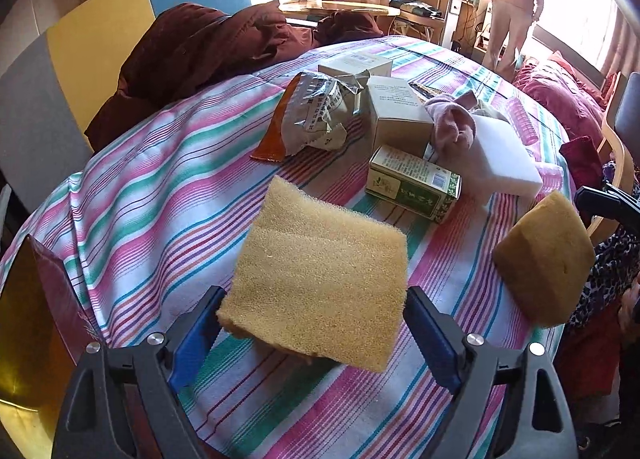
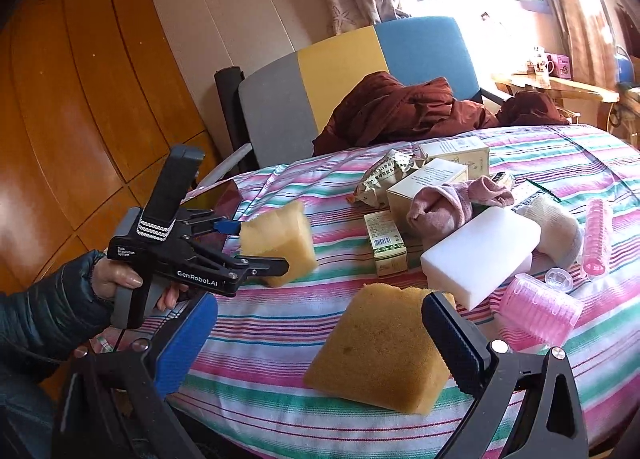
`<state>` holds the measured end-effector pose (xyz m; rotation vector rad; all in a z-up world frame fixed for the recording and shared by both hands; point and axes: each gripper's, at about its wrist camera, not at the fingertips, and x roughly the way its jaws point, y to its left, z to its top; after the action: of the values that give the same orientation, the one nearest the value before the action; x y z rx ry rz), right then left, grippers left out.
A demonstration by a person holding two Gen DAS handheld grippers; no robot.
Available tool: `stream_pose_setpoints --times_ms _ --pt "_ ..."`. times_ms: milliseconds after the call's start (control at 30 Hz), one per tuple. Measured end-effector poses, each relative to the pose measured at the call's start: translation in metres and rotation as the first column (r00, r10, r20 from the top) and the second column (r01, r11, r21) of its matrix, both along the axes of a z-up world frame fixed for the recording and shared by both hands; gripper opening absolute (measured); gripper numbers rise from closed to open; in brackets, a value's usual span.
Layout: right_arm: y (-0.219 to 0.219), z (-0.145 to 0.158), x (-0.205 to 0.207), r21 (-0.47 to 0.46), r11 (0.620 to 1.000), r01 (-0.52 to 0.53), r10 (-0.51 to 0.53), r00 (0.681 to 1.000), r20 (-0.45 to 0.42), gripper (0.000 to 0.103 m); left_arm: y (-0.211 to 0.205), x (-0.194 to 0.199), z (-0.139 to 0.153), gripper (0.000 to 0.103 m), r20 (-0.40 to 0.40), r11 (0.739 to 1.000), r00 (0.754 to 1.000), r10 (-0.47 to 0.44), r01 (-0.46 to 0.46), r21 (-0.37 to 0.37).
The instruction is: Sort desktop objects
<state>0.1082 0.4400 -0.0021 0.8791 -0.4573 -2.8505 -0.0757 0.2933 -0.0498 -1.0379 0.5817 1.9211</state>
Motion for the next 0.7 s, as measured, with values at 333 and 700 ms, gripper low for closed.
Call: stream_pose_setpoints --times_ms 333,700 --pt "-0.002 -0.01 0.009 0.065 0.991 0.115 -0.12 0.99 0.075 0.103 -0.012 0.008 -0.004 0.075 -0.01 0.988 0.989 0.146 -0.145 0.044" --pt "-0.029 -0.018 0.013 0.273 0.922 0.276 -0.294 0.955 0.028 0.099 -0.017 0.031 -0.004 0.074 0.0 0.973 0.976 0.216 -0.215 0.086"
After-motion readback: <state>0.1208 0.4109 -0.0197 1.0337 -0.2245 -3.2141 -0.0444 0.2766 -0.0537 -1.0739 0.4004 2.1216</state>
